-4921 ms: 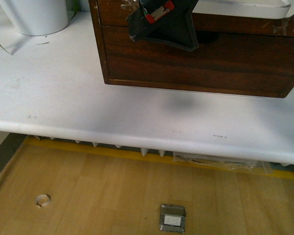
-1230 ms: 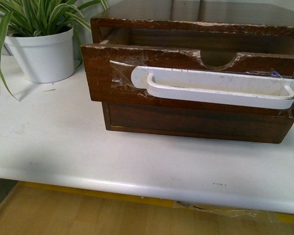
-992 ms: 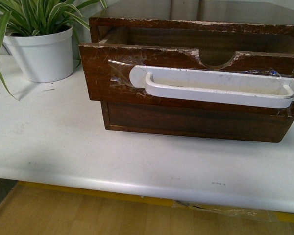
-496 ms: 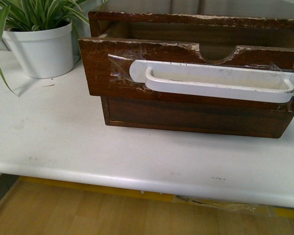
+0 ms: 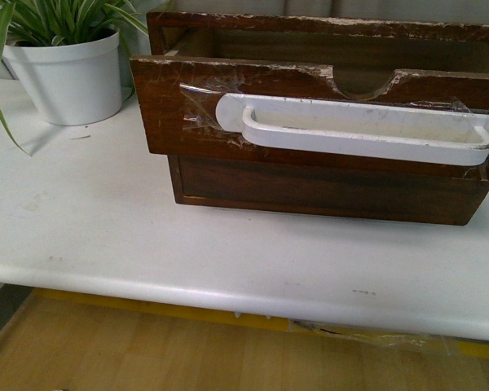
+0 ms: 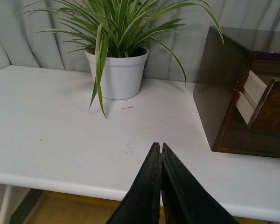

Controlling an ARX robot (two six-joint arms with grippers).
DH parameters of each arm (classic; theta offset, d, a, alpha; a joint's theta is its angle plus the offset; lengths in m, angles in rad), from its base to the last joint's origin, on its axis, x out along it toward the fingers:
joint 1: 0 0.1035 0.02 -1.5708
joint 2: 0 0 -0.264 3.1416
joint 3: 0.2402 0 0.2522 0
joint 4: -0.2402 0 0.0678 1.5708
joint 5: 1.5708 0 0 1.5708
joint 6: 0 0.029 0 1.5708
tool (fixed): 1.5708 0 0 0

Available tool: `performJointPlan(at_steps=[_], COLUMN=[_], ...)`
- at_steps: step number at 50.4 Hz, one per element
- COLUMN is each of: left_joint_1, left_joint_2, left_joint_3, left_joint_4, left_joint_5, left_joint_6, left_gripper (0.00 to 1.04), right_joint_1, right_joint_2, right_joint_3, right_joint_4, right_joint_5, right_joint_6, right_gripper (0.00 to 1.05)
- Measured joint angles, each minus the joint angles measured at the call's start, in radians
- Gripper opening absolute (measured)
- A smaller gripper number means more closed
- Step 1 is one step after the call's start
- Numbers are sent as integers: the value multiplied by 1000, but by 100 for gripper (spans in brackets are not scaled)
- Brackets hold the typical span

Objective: Open drawer

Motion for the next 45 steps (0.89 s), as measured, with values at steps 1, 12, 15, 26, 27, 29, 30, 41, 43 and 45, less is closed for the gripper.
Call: performJointPlan(at_steps=[1,12,15,26,27,29,30,41,43,45], left_joint_1=[0,0,0,0,0,0,0,0,0,0], left_joint_2=[-5,-187,-195,-196,-196,-196,-196,-197,-197,-197], left_joint_3=[0,0,0,0,0,0,0,0,0,0], left_joint_4=[-5,-197,-202,-203,-203,-203,-203,-203,-203,-203], left_joint_5=[0,1,0,0,0,0,0,0,0,0], left_joint_6=[0,0,0,0,-1,0,0,0,0,0], left_gripper=[4,4,4,4,5,14,17,49,57,62], right_joint_1=[0,0,0,0,0,0,0,0,0,0], right_joint_2=[0,0,0,0,0,0,0,0,0,0], right_joint_3=[0,0,0,0,0,0,0,0,0,0], right_joint_4=[0,0,0,0,0,0,0,0,0,0], right_joint_5=[0,0,-1,0,0,-1,-1,0,0,0], right_joint_6=[0,0,0,0,0,0,0,0,0,0], right_gripper=[1,1,1,1,3,9,13,47,52,59])
